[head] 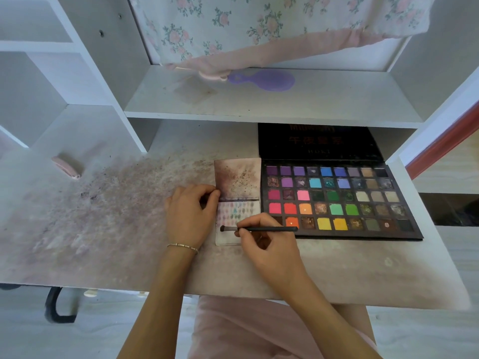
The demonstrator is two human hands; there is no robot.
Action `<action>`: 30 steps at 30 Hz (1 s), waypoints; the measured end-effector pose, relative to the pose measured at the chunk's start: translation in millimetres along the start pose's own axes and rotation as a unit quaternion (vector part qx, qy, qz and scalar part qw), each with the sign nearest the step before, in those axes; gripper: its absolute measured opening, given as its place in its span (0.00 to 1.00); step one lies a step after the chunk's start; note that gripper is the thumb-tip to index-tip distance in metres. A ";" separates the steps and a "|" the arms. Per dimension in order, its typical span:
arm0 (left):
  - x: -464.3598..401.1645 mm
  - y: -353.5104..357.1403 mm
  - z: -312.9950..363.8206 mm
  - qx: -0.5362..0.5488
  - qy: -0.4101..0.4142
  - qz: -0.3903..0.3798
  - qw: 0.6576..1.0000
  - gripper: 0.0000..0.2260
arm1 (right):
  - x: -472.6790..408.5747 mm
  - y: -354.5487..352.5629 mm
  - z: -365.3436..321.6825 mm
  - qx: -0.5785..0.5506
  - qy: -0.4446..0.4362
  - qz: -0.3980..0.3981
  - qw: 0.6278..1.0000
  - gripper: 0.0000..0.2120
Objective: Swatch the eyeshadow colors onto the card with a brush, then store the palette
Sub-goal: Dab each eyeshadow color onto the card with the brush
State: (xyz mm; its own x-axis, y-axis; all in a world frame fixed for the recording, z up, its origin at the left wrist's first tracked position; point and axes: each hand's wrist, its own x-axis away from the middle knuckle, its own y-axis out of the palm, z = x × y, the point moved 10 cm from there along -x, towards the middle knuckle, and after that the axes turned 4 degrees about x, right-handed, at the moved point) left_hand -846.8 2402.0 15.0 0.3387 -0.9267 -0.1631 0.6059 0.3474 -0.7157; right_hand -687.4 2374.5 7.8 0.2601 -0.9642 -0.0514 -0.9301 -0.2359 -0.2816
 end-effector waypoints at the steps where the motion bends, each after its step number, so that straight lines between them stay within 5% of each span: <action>1: -0.2 0.2 -0.1 -0.001 0.000 0.001 1.000 0.07 | -0.9 -0.2 0.1 0.004 -0.002 0.001 1.000 0.09; 30: -0.6 1.3 -2.7 -0.015 -0.007 0.002 1.000 0.09 | -2.7 3.1 0.3 0.062 0.007 -0.018 0.998 0.13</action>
State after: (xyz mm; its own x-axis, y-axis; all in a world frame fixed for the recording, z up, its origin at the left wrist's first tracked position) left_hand -848.1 2402.7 12.3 0.3509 -0.9230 -0.1575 0.5818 0.3468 -0.7357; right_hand -690.9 2376.4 6.7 0.2887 -0.9570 -0.0268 -0.8809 -0.2546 -0.3991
